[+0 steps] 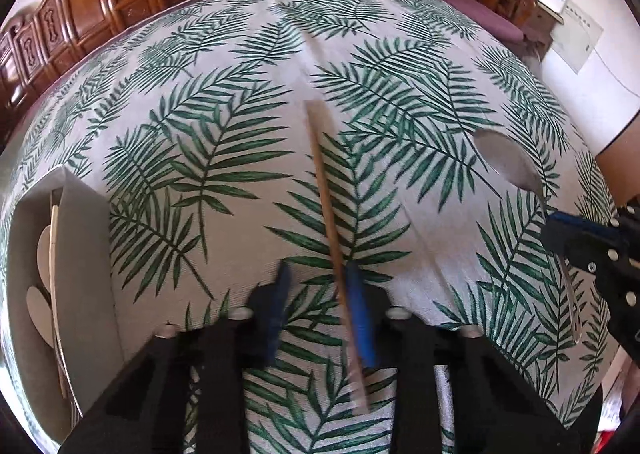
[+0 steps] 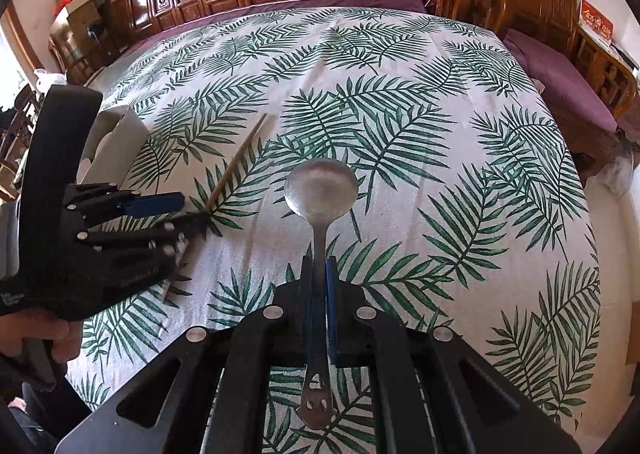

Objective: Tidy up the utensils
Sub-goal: 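Grasp the metal spoon with the right tool while the left tool grasps the bamboo chopstick, then carry the chopstick into the tray and open the left tool while the right tool holds the spoon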

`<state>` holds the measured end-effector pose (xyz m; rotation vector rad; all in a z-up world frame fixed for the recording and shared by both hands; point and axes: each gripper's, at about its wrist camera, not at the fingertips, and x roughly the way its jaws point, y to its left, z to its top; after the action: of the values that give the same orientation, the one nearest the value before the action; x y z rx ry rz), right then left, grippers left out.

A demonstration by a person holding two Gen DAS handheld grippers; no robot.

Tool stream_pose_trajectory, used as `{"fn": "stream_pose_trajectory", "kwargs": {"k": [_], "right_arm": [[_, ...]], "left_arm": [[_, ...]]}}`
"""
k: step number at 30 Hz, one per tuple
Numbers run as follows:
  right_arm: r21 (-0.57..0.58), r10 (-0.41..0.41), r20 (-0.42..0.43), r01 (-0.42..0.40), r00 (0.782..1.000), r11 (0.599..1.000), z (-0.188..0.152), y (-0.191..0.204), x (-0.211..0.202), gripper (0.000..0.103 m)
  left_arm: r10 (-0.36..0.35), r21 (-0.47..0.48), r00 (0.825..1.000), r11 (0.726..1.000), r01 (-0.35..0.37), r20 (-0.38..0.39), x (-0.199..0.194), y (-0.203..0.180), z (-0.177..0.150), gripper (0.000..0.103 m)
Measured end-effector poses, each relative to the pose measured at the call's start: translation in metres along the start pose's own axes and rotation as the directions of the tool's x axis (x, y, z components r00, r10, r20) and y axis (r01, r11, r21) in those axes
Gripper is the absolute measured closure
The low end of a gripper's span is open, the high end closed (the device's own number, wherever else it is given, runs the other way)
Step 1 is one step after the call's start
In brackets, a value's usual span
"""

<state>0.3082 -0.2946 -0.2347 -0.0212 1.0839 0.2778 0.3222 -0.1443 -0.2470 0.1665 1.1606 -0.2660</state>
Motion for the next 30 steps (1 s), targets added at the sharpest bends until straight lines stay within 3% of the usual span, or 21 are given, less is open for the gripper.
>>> {"fn": "stream_pose_trajectory", "kwargs": {"k": [1,6,30], "right_arm": [[-0.001,0.000,0.000,0.000,1.000,1.000,-0.001,0.002,-0.001,0.096],[-0.012,0.007,0.006,-0.006,1.000,1.000,-0.002,0.013,-0.006,0.096],[-0.080,0.052,0.070,-0.046,0.996,0.996,0.015,0.085,-0.038,0.096]], "left_arm": [[-0.002,-0.008,1.000,1.000,0.002,-0.002,-0.001,0.003,0.000,0.098],[-0.032,-0.028,0.999,0.999,0.032,-0.009,-0.008,0.014,-0.007,0.098],[-0.030,-0.096,0.989,0.994,0.045,0.147,-0.115,0.086,-0.037,0.098]]}}
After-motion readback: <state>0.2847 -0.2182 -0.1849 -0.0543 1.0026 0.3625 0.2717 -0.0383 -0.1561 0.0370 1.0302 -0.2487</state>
